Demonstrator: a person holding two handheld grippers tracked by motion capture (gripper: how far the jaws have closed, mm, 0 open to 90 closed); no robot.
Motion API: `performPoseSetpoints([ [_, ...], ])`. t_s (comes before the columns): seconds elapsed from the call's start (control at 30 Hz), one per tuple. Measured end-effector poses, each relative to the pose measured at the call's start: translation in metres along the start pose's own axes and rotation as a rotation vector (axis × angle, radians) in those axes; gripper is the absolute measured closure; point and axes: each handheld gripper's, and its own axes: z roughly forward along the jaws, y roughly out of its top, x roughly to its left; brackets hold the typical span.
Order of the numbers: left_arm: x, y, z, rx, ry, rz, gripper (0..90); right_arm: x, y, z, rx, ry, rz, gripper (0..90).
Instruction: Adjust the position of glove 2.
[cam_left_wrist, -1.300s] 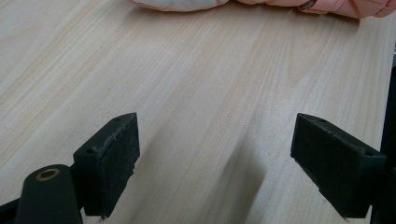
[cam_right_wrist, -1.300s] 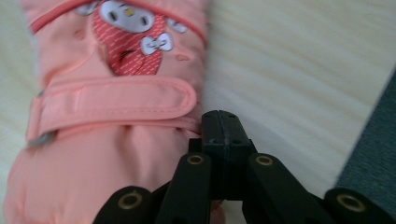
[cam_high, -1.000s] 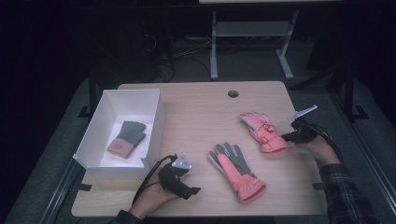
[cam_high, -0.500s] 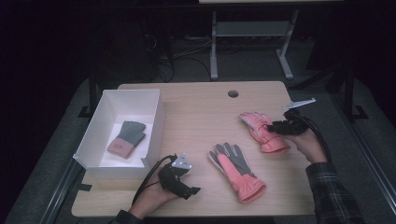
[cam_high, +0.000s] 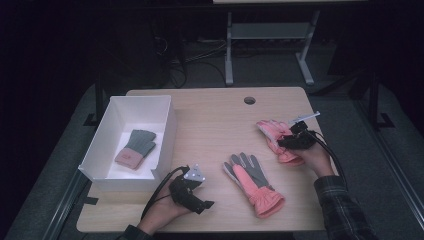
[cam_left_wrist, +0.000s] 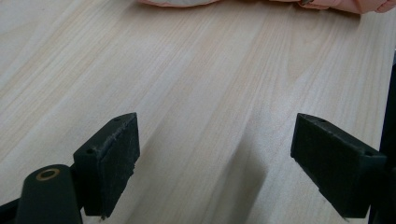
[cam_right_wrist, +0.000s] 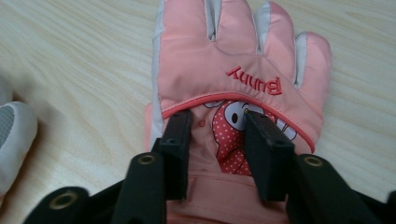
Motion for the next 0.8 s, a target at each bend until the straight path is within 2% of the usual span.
performPoseSetpoints([
  [0.03,0.000,0.000,0.000,0.000,0.000,0.000,15.1,0.000,0.000,0.000,0.000,0.000,0.000,65.0],
  [0.17,-0.001,0.000,0.002,0.009,-0.001,0.002,15.1,0.002,-0.002,0.000,0.001,-0.021,-0.013,84.0],
  [0.23,-0.001,0.000,0.002,0.010,-0.001,0.007,15.1,0.000,-0.002,-0.001,-0.013,-0.018,-0.026,87.3],
  [0.43,-0.001,0.000,0.001,0.003,-0.004,-0.002,15.1,-0.005,-0.004,-0.009,-0.060,0.025,0.020,89.3],
  [0.5,-0.001,0.000,0.001,0.002,-0.004,-0.004,15.1,-0.006,-0.004,-0.012,-0.072,0.028,0.018,89.4],
  [0.53,-0.001,0.000,0.002,0.003,-0.004,-0.002,15.1,-0.005,-0.003,-0.018,-0.092,0.038,0.034,89.4],
  [0.7,-0.001,0.000,0.002,0.006,-0.002,-0.001,15.1,-0.001,0.000,-0.032,-0.129,0.054,0.028,89.4],
  [0.8,-0.001,0.000,0.002,0.005,-0.003,0.001,15.1,0.003,0.002,-0.047,-0.155,0.063,0.018,89.4],
])
